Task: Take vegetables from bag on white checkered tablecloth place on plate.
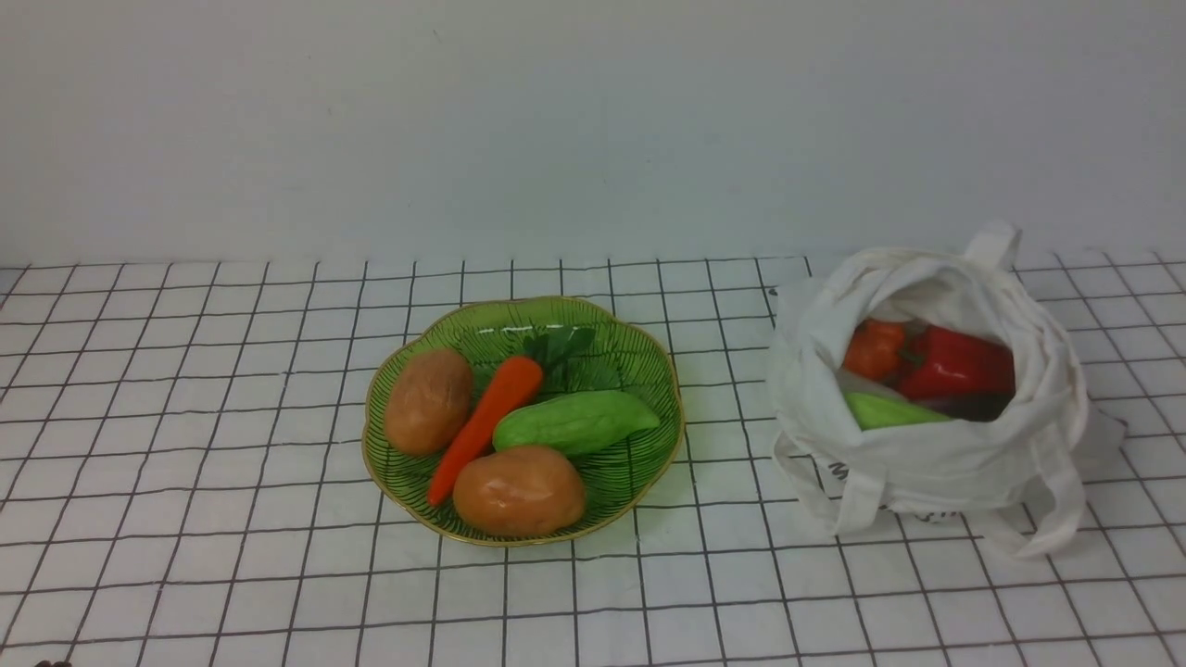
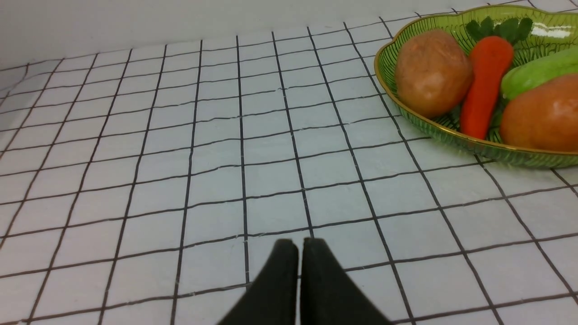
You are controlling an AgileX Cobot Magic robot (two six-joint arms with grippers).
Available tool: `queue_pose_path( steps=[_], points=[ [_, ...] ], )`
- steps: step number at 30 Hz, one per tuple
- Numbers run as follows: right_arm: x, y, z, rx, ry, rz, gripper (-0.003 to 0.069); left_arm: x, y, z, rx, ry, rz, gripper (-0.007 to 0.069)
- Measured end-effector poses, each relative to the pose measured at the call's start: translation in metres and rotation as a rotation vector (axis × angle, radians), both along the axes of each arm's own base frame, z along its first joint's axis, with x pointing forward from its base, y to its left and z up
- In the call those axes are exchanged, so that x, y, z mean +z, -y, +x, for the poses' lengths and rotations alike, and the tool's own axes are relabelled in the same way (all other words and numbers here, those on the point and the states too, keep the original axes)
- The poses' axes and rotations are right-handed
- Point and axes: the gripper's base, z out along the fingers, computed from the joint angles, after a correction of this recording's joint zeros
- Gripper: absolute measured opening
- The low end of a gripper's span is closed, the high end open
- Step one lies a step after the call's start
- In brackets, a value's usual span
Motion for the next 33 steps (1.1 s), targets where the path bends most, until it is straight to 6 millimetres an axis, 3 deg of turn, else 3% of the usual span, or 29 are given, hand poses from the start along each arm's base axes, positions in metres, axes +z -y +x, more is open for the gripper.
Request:
queue_pose_path(
  steps=[16,22,24,25,29,33],
  points=[
    [-0.013,-0.011,0.000,0.061,0.097,-0.149,-0.0014,0.000,0.000,0.000,0.000,0.000,0.000,-0.0008],
    [-0.047,-0.008,0.014,-0.190,0.010,-0.214,-0.0014,0.000,0.000,0.000,0.000,0.000,0.000,-0.0008],
    [-0.072,-0.005,0.023,-0.317,-0.075,-0.248,-0.0014,0.000,0.000,0.000,0.000,0.000,0.000,-0.0008],
    [-0.074,-0.005,0.023,-0.316,-0.082,-0.250,-0.0014,0.000,0.000,0.000,0.000,0.000,0.000,-0.0008],
    [-0.126,0.004,0.031,-0.495,-0.236,-0.287,-0.0014,0.000,0.000,0.000,0.000,0.000,0.000,-0.0008],
    [-0.141,0.008,0.031,-0.565,-0.315,-0.304,-0.0014,0.000,0.000,0.000,0.000,0.000,0.000,-0.0008]
  ],
)
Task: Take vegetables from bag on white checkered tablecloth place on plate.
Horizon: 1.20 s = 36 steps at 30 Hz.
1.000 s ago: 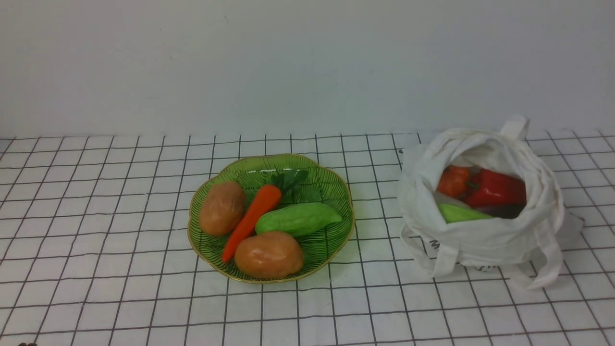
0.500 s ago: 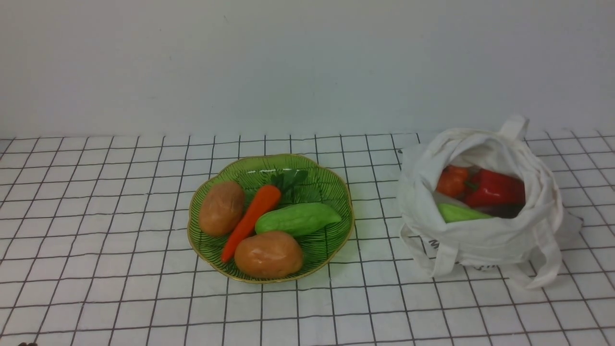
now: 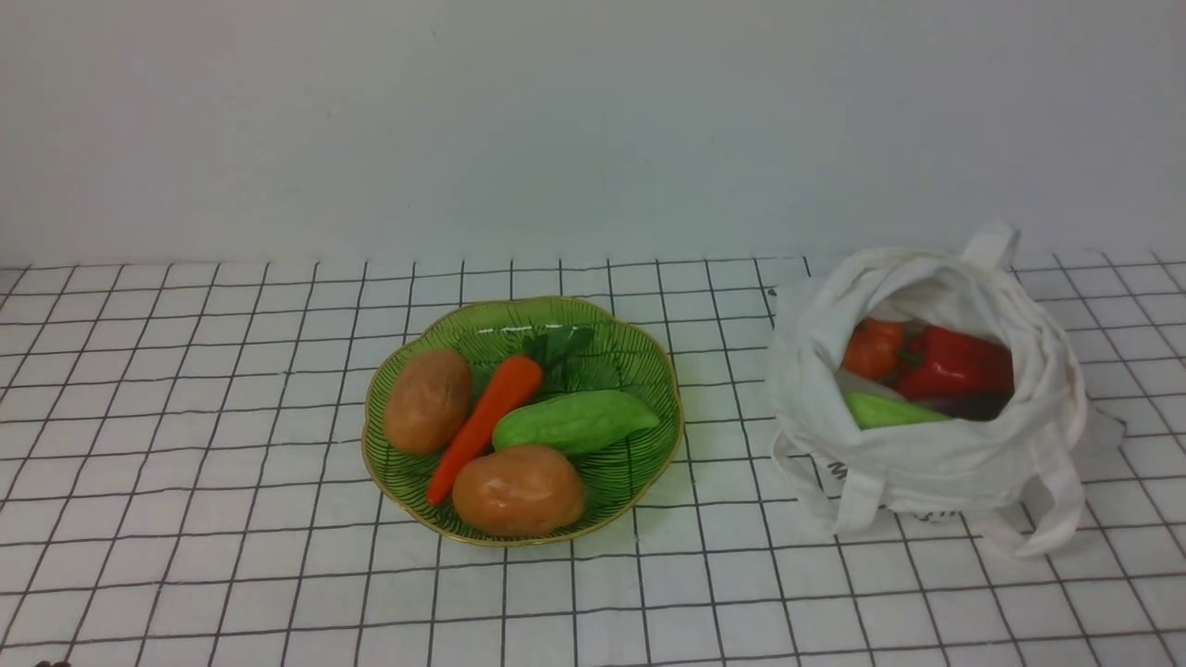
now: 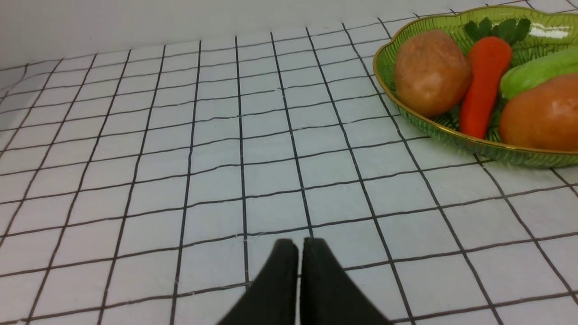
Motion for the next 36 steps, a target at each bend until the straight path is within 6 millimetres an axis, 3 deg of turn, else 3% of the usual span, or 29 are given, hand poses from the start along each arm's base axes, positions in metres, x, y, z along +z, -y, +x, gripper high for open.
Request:
queue_pose_path(
  steps=[36],
  points=[
    [-0.0002,0.0007,-0.0002,-0.012,-0.007,-0.005,-0.0014,0.0000,0.0000,0.0000,0.000,0.000,0.000,-0.0008]
  ],
)
